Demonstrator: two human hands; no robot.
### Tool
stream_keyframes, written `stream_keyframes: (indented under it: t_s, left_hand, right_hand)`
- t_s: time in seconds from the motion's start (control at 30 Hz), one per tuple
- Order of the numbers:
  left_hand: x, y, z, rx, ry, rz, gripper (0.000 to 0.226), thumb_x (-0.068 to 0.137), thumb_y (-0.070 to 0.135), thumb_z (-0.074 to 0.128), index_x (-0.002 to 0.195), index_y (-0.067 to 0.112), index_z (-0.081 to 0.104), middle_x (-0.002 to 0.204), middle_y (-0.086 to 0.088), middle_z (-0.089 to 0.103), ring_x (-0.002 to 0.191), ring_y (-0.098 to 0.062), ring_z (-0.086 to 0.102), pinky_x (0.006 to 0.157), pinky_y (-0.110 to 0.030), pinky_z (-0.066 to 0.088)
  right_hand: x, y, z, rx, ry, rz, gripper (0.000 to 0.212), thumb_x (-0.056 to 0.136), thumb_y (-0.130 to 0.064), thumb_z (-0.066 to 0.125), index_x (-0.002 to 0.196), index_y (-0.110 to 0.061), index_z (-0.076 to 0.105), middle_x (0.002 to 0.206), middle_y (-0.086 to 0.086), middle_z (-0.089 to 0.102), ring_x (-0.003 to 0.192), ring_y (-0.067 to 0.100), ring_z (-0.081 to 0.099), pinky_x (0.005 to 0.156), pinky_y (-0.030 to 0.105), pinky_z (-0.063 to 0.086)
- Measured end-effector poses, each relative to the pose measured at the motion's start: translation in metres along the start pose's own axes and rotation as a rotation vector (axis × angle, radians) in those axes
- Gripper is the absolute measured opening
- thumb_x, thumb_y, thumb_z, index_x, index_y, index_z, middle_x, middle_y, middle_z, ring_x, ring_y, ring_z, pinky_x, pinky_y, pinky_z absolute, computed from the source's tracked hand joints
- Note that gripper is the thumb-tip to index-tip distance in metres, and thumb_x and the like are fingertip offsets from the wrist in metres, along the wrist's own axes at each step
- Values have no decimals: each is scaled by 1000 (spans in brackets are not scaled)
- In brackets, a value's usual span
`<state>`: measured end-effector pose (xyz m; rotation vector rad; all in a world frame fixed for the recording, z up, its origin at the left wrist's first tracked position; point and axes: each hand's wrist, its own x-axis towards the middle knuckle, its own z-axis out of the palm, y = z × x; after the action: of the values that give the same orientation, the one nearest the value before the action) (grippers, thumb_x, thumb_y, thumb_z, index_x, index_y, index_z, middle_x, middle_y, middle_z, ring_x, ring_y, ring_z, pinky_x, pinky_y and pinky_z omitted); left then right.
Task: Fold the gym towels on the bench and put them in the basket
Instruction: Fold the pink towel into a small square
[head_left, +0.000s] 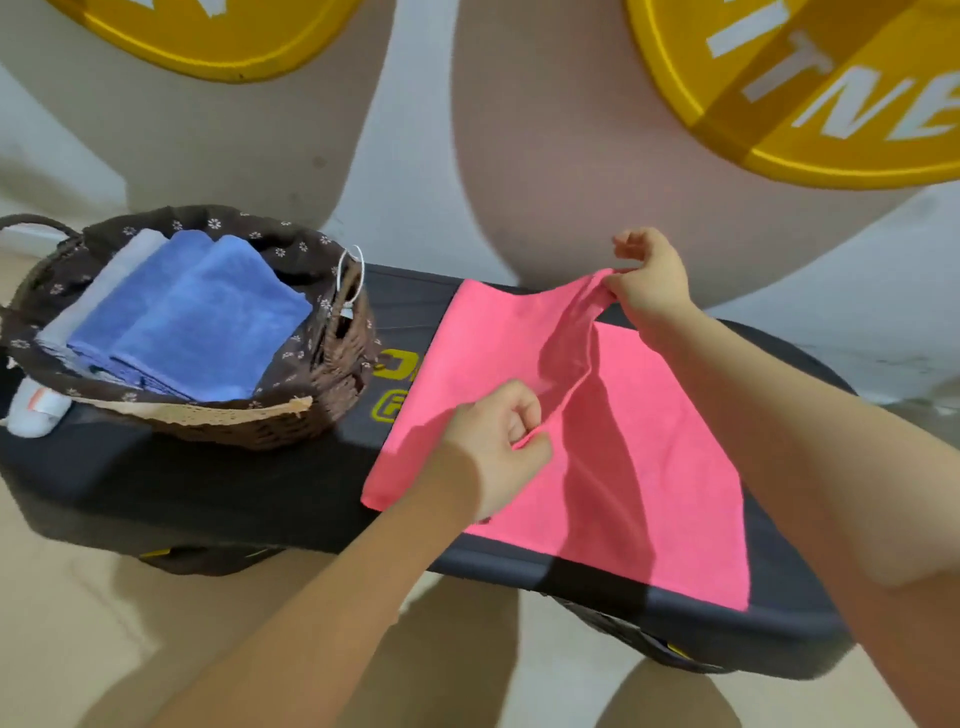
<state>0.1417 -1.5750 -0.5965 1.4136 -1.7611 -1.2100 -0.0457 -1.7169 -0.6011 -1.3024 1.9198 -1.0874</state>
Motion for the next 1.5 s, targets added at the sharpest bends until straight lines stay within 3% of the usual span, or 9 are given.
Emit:
stream_keyframes:
  t_s: [0.13, 0.23, 0.37, 0.63, 0.83, 0.93, 1.13, 1.3, 1.5]
  left_hand:
    - [11, 14, 47, 93, -124, 81, 30, 82, 8, 55, 65, 25, 37, 48, 5, 32, 48, -11, 28, 49, -23, 27]
    - [15, 21, 84, 138, -193, 108, 28, 81, 11, 55, 66, 26, 37, 44, 5, 33, 47, -11, 30, 47, -20, 29]
    - [14, 26, 127, 237, -287, 148, 17, 80, 16, 54, 72, 25, 41, 45, 2, 38, 42, -12, 36, 44, -18, 29]
    - [20, 26, 166, 288, -350, 158, 13, 86, 20, 52, 78, 24, 42, 49, 4, 37, 47, -10, 35, 47, -18, 25]
    - [23, 17, 179, 325, -362, 163, 4, 87, 22, 51, 89, 19, 52, 55, 6, 40, 53, -8, 40, 55, -23, 32]
    - [19, 7, 185, 378, -431, 144, 20, 87, 29, 49, 106, 24, 56, 77, 10, 58, 76, -14, 58, 78, -29, 46]
    - [10, -18, 170, 12, -262, 201, 35, 83, 26, 40, 105, 12, 63, 90, 18, 60, 85, 7, 57, 82, -12, 45]
    - [8, -38, 146, 223, -162, 387, 30, 78, 22, 39, 85, 11, 66, 82, 6, 63, 77, -9, 53, 72, -23, 42]
    - [-9, -59, 122, 563, -329, 619, 32, 73, 43, 52, 92, 19, 62, 108, 0, 63, 105, -9, 44, 93, -25, 32]
  right_hand:
    - [16, 41, -49, 60, 85, 61, 43, 75, 16, 44, 110, -5, 57, 106, 10, 61, 93, 17, 55, 84, 32, 49]
    - [19, 74, -76, 138, 67, 158, 31, 81, 14, 51, 105, -5, 57, 80, 3, 58, 66, 10, 59, 61, 19, 51]
    - [16, 124, -97, -66, 141, 267, 26, 77, 6, 56, 70, -20, 55, 74, 3, 58, 75, 18, 56, 69, 29, 50]
    - [25, 145, -104, -128, 126, 198, 23, 82, 5, 48, 83, -16, 57, 67, -10, 50, 79, 16, 52, 52, 14, 36]
    - [27, 145, -92, -183, 82, 140, 20, 83, 2, 50, 94, -6, 65, 83, 2, 59, 84, 17, 54, 71, 21, 37]
    - [23, 139, -96, -217, 80, 78, 23, 85, -9, 58, 108, -4, 61, 103, 8, 64, 101, 21, 57, 75, 17, 34]
    - [-35, 147, -108, -390, 77, -126, 14, 88, -14, 53, 99, -7, 60, 99, 7, 61, 93, 22, 53, 70, 21, 31]
    - [-92, 151, -117, -489, -321, -344, 6, 85, -10, 58, 83, -8, 63, 72, -3, 61, 64, 15, 52, 66, 28, 44]
    - [-136, 145, -123, -522, -692, -415, 13, 79, -21, 71, 75, -11, 65, 71, -10, 52, 68, 6, 45, 70, 7, 33]
